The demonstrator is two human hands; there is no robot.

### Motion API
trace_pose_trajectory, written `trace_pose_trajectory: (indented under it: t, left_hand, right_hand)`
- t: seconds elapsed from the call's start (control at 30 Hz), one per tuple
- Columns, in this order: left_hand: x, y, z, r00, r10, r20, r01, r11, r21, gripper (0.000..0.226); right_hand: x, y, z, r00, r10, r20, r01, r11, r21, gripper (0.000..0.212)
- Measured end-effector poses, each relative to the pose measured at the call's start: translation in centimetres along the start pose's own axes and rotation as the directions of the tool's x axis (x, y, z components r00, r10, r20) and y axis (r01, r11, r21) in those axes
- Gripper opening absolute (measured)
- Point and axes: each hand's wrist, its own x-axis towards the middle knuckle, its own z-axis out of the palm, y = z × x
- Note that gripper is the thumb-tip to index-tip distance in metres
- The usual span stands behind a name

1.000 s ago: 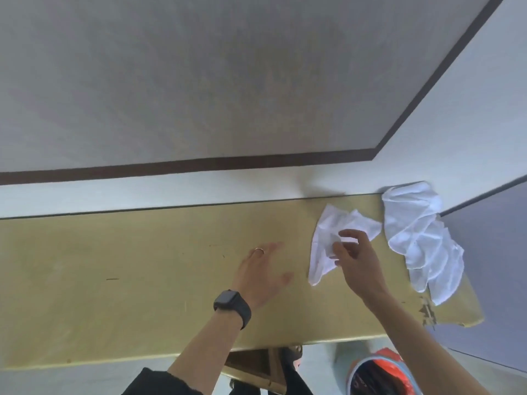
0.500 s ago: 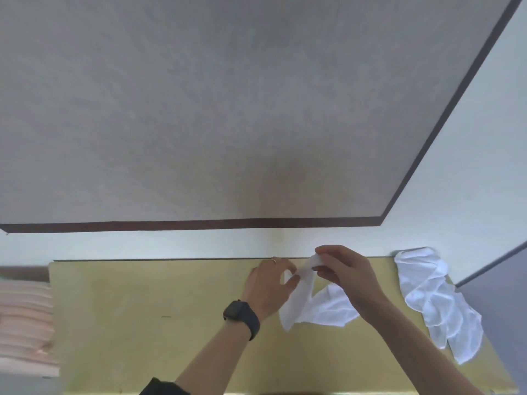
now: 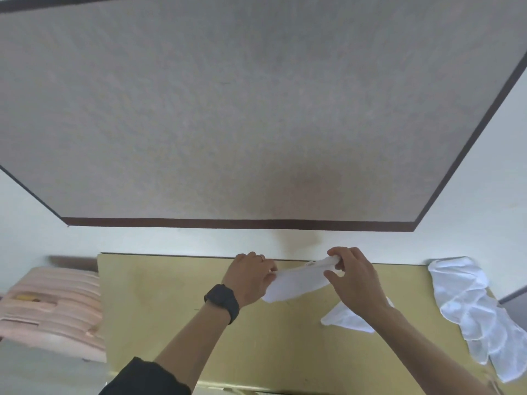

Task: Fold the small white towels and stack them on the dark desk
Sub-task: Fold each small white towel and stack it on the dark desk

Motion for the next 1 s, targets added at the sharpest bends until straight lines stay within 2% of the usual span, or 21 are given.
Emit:
trace_pose_trajectory:
  t: [0.13,0.27,0.5,0.63,0.73,0.9,1.0]
  left_hand:
    - [-1.1,-1.9,1.0,0.999,-0.026,0.021,0.025,0.999,0.047,0.034]
    - [-1.9,-4.0,1.2,0.998,-0.057,0.004,0.057,0.998,-0.01,0.032]
    - [-1.8,-7.9,1.1,0.981,-0.156,-0.118,0.135,0.977,-0.168,0.026]
    - [-0.9,-9.4,1.0,0.959,-0.212,-0.189,0.176,0.965,-0.192,0.026]
    - [-0.4,-10.7,1.2,0.938,-0.226,-0.263,0.186,0.968,-0.168,0.024]
    - [-0.9,-13.0,2.6,0.872,-0.183,-0.453,0.142,0.982,-0.123,0.006]
    - [-2.2,-13.6,4.7,0.891,-0.15,-0.429,0.135,0.989,-0.065,0.026]
  right_hand:
    - [-0.3,0.8,0.9,0.995,-0.096,-0.01,0.093,0.982,-0.164,0.007]
    - [-0.5,1.7,0.9,0.989,-0.098,0.107,0.122,0.961,-0.248,0.019]
    - [1.8,1.5,0.8,0.972,-0.112,0.206,0.165,0.952,-0.259,0.019]
    - [4.1,1.3,2.2,0.98,-0.118,0.159,0.163,0.936,-0.311,0.02]
    - [5.6,1.1,3.5,0.976,-0.201,0.083,0.218,0.919,-0.328,0.016]
    - [5.9,1.0,5.9,0.939,-0.342,-0.03,0.316,0.895,-0.314,0.006]
    - [4.4,2.6,8.4,0.931,-0.363,-0.04,0.335,0.893,-0.301,0.011]
